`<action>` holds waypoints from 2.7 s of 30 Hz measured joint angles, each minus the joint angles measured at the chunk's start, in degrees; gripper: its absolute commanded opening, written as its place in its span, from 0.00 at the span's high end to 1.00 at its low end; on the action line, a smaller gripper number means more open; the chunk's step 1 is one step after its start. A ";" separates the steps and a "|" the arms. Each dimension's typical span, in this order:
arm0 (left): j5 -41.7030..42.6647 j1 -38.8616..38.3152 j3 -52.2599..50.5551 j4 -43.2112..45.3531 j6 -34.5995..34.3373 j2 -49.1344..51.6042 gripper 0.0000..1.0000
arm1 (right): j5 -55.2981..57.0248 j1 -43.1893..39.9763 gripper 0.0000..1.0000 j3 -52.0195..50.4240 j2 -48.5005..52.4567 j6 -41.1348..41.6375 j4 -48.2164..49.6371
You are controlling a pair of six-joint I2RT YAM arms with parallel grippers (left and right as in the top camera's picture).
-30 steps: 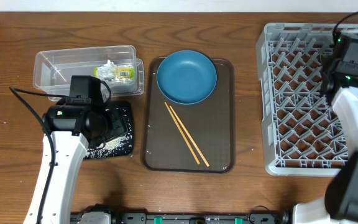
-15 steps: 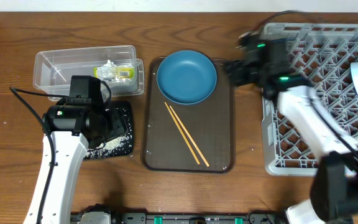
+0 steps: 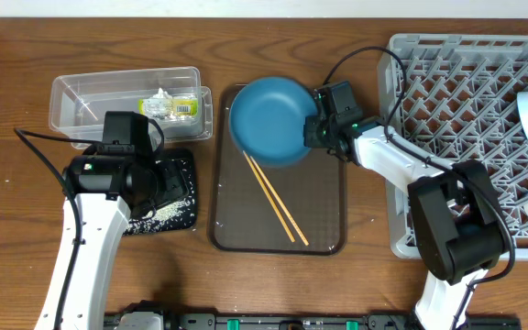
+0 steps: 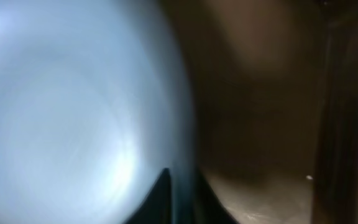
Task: Sort waste into correct bins and load items into the dishwasher rack
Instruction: 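Reach the right gripper to the blue plate and grasp its edge, then lift the blue plate and stand it upright in the rack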
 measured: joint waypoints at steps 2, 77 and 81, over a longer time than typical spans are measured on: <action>0.02 0.00 0.00 -0.02 0.00 0.00 0.34 | -0.02 0.00 0.99 0.00 -0.28 0.83 -0.26; 0.00 0.00 0.00 0.42 0.00 0.04 0.34 | 72.22 -18.93 0.50 0.35 -8.61 -58.66 22.53; 0.00 0.00 0.00 0.44 0.00 0.04 0.34 | 73.64 -17.59 0.39 0.28 -8.63 -55.54 17.00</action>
